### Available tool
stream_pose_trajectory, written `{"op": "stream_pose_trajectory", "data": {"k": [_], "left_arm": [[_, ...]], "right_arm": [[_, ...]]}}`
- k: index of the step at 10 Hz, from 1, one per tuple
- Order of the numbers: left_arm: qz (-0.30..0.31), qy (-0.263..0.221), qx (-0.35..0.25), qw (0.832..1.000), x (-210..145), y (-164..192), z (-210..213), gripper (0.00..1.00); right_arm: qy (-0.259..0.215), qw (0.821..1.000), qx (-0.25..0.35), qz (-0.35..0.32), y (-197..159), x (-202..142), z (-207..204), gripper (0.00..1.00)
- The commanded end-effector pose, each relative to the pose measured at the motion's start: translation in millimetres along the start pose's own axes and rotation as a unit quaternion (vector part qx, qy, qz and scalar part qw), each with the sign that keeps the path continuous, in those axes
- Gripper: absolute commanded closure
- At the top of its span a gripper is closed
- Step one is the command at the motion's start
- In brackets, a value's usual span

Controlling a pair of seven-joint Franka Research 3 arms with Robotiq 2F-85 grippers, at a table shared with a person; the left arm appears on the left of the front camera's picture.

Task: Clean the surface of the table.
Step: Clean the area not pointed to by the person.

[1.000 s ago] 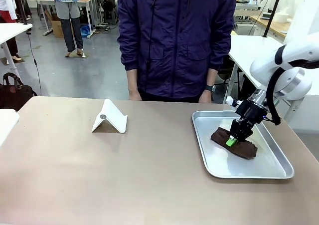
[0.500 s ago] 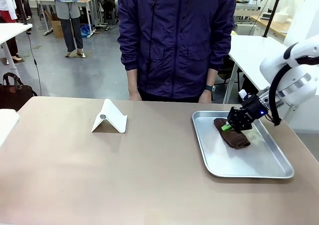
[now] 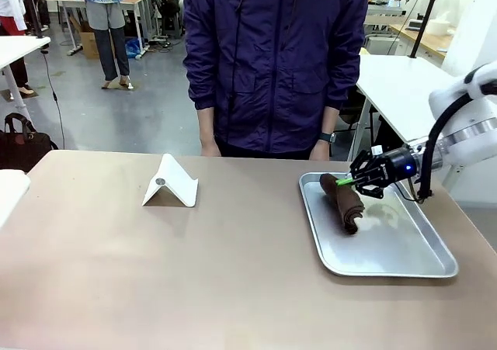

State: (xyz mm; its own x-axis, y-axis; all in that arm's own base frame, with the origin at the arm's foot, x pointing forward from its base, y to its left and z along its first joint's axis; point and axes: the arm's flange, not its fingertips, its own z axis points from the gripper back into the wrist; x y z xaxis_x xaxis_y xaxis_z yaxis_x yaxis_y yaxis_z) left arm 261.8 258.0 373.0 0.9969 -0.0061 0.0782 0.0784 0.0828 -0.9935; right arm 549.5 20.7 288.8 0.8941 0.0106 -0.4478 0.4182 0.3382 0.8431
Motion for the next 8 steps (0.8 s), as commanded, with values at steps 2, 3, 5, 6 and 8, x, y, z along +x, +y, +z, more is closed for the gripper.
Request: {"op": "stream_pose_trajectory", "data": {"k": [2,3,5,6,8], "left_arm": [[-0.002,0.002,-0.002,1.0,-2.0,-3.1,-0.1,0.81],[-0.002,0.002,-0.002,1.0,-2.0,-3.1,-0.1,0.81],[-0.002,0.002,-0.002,1.0,-2.0,-3.1,-0.1,0.81],[-0.002,0.002,-0.002,1.0,-2.0,-3.1,-0.1,0.81],[-0.002,0.002,-0.002,1.0,-2.0,-3.1,-0.1,0.81]], "right_arm": [[0.132,0.978,0.152,-0.048,15.1,-1.7,26.9,0.9],[0.18,0.96,0.208,-0.056,19.7,-9.2,35.3,0.9],[0.244,0.92,0.295,-0.083,24.2,-24.4,65.7,0.9],[0.228,0.921,0.308,-0.064,22.3,-30.6,88.9,0.9],[0.188,0.929,0.318,-0.025,8.3,-42.2,138.6,0.9]]}}
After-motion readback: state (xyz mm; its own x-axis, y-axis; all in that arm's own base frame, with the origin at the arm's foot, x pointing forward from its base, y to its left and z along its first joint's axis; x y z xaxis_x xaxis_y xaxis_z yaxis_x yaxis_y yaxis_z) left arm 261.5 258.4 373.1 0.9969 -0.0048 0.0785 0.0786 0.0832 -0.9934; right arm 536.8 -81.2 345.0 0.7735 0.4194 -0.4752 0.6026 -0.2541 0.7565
